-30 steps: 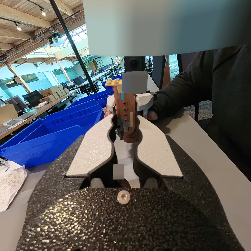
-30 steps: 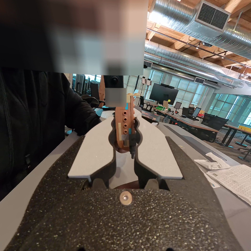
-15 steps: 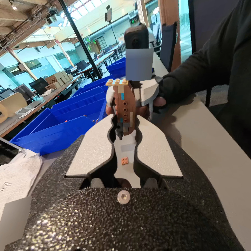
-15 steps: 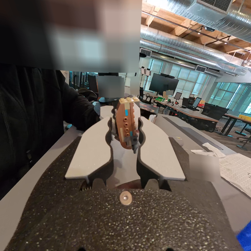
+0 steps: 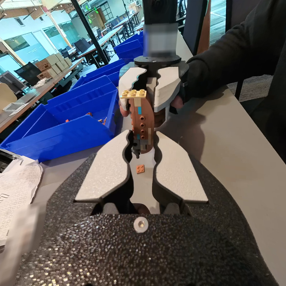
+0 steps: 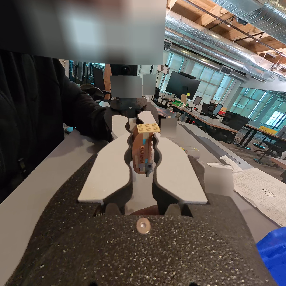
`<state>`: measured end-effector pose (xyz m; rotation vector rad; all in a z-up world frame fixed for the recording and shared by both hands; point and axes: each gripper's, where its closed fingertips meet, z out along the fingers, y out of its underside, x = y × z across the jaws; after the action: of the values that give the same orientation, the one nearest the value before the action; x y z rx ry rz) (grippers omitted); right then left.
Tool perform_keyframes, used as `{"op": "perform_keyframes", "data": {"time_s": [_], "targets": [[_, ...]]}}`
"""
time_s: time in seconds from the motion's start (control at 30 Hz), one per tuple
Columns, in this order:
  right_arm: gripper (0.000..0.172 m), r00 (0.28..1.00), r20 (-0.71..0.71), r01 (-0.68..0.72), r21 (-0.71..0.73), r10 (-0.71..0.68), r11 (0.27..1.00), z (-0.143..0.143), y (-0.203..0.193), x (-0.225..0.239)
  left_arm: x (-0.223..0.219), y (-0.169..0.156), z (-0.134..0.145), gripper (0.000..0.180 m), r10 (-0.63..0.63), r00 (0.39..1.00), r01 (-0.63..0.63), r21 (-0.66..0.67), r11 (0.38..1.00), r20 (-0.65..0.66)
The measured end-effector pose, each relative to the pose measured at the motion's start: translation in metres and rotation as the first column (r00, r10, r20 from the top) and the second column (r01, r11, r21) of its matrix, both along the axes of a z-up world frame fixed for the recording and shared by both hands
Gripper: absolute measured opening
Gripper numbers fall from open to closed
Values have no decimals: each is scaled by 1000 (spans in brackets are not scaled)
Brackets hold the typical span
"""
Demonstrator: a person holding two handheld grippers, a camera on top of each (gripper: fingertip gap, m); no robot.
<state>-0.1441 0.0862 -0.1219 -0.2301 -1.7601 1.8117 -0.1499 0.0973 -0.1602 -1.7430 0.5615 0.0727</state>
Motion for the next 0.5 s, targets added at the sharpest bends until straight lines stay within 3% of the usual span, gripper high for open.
{"op": "perform_keyframes", "data": {"time_s": [0.3,0.5], "targets": [[24,1000,25,-13,-11,13,1000,1,-1,0,1,-1,1,25,-21,1000,21,13,1000,14],[24,1000,11,19,-36,-19,999,4,4,-3,-1,-1,8,28,-41,994,34,67,997,98]]}}
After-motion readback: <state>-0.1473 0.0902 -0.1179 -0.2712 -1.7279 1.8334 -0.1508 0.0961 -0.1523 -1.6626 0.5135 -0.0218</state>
